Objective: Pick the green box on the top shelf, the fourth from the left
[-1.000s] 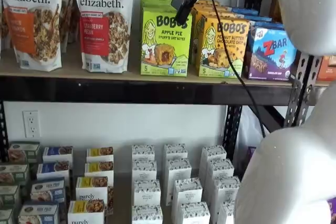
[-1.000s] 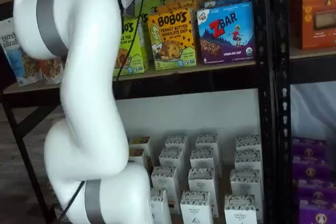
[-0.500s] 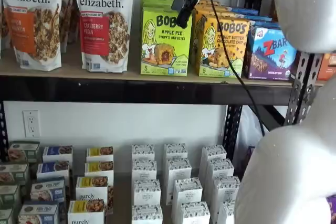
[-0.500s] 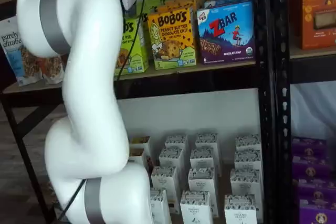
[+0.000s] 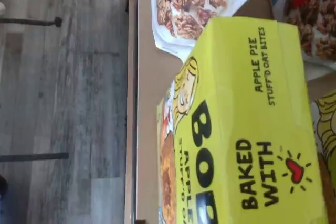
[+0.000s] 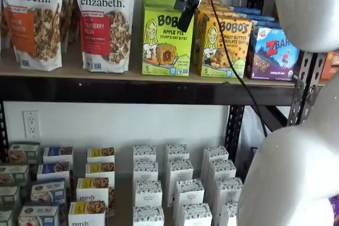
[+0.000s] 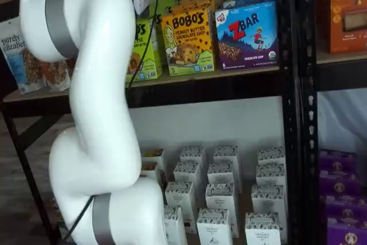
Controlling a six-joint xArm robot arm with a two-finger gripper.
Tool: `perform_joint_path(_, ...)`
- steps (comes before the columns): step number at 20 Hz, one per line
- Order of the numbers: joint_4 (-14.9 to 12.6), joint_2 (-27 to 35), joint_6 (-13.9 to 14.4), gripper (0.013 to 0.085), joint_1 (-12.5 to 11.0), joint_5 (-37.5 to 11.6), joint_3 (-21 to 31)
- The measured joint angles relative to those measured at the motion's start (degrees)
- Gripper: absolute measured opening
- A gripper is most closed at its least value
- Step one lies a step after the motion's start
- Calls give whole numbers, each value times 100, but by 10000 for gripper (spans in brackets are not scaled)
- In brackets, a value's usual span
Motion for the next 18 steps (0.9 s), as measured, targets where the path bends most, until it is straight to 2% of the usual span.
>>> perform_joint_path(5, -73, -13, 6, 850, 37, -153, 118)
perform_joint_path(13, -24, 30, -43, 850, 9, -246, 163)
perform_joint_path(14, -16, 39, -46, 810, 6, -243, 153)
perform_joint_path(15, -9, 45, -48, 810, 3, -237, 142)
perform_joint_path(17, -4, 58, -49, 730, -1, -226, 119)
perform_joint_path(18, -5, 65, -47, 730, -1, -218, 102)
